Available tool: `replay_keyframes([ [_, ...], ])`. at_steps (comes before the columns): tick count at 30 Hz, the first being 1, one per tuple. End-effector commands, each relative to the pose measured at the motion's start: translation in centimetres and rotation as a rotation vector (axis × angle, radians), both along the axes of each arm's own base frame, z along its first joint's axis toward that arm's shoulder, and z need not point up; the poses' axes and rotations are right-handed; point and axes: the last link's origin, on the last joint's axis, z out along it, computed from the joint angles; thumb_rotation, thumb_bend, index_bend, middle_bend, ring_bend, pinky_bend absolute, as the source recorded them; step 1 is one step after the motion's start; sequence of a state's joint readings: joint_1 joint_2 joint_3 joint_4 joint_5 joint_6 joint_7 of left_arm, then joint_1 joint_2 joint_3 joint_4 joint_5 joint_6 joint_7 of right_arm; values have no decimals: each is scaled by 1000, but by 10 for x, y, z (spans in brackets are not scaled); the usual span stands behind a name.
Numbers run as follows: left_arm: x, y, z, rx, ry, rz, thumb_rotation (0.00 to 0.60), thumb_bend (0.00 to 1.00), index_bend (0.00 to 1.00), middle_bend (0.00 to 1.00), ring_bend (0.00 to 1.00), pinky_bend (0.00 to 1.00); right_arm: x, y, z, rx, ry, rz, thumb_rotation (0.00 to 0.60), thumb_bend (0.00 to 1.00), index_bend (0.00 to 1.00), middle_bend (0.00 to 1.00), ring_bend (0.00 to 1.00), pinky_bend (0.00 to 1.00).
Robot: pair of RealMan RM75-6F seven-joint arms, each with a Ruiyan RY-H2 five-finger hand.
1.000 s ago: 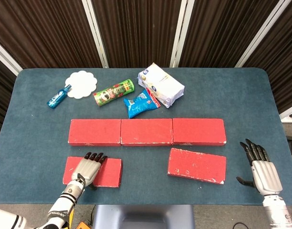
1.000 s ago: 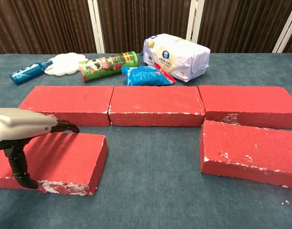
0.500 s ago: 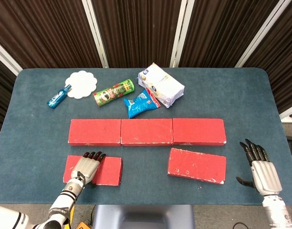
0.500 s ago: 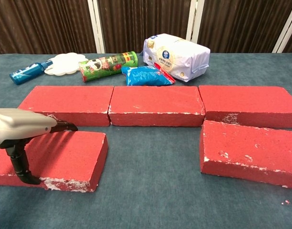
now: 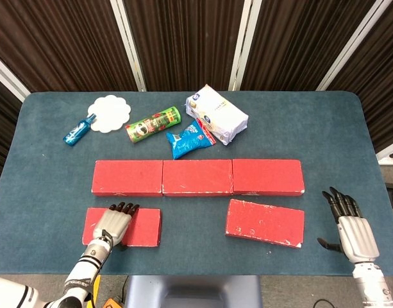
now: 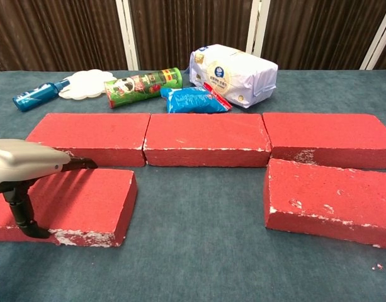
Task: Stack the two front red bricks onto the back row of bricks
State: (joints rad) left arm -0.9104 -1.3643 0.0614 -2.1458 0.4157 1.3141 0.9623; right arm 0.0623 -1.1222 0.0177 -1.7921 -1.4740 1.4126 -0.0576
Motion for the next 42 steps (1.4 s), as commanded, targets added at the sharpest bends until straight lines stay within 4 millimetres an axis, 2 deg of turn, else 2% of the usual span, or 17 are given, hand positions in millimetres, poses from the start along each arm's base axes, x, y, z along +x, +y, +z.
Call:
replay_keyframes([
  [1, -2, 0, 3, 9, 8, 1, 600, 204, 0, 65, 55, 234, 0, 0, 0, 0, -1, -1, 600, 0, 152, 73, 7, 0],
  [10, -6, 1, 30, 65, 29, 4, 600, 203, 0, 63, 53, 220, 1, 1, 0, 1, -1, 0, 600, 0, 155, 73, 7, 0],
  [16, 1, 6, 48, 107, 0, -20, 600, 205, 0, 62, 51, 207, 2, 1, -1, -2, -3, 1, 600, 0, 155, 73, 7, 0],
  [27, 45, 29, 73, 175, -76, -112, 600, 205, 0, 55, 46, 185, 0, 0, 1, -6, -5, -6, 600, 0, 155, 72, 7, 0],
  [31, 64, 45, 68, 168, -47, -122, 600, 205, 0, 53, 45, 180, 0, 0, -1, 5, -4, -8, 600, 0, 155, 73, 7, 0],
  [34, 77, 57, 57, 161, 13, -130, 600, 205, 0, 50, 45, 172, 0, 0, -1, 3, 5, -3, 600, 0, 154, 73, 7, 0],
  [38, 104, 72, 37, 143, 2, -112, 600, 204, 0, 47, 42, 162, 0, -1, 2, -12, -4, 8, 600, 0, 154, 73, 7, 0],
  [42, 130, 81, 27, 134, 21, -147, 600, 206, 0, 46, 40, 157, -1, 1, 10, -42, -13, 8, 600, 0, 153, 73, 7, 0],
])
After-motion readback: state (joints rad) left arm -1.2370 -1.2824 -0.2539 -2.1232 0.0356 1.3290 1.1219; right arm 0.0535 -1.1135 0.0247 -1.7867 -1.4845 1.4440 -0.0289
